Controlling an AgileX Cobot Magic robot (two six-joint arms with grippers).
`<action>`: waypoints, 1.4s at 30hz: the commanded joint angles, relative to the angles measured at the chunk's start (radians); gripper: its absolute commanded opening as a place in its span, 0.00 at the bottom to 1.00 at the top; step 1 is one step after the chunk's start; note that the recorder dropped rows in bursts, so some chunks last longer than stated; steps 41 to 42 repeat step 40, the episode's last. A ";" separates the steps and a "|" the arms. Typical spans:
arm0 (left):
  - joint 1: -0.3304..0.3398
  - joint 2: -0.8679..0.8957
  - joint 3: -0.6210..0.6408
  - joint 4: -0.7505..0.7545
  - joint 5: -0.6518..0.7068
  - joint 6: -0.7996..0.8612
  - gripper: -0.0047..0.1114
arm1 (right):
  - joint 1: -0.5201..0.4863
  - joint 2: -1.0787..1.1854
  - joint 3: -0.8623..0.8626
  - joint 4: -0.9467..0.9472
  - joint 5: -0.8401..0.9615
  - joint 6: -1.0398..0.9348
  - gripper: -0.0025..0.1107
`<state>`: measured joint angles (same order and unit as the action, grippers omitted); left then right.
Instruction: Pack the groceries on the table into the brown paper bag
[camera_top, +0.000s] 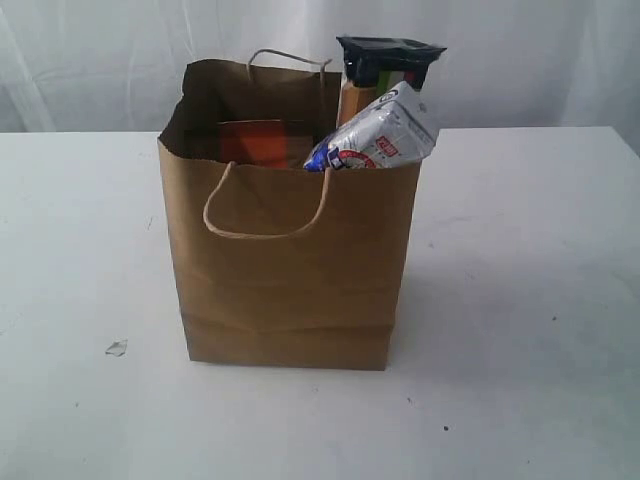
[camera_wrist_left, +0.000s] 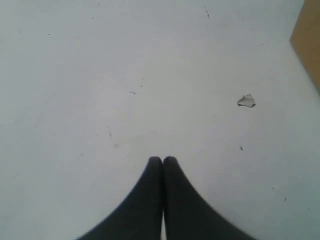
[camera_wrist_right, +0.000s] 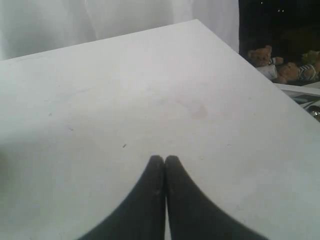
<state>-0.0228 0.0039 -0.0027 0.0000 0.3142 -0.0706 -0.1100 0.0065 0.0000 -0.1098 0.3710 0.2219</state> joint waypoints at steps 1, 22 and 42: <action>-0.004 -0.004 0.003 0.010 0.037 -0.003 0.04 | -0.007 -0.006 0.000 0.004 -0.006 0.004 0.02; -0.023 -0.004 0.003 0.008 0.037 -0.001 0.04 | -0.007 -0.006 0.000 0.004 -0.006 0.004 0.02; -0.023 -0.004 0.003 0.008 0.037 -0.003 0.04 | -0.007 -0.006 0.000 0.004 -0.006 0.004 0.02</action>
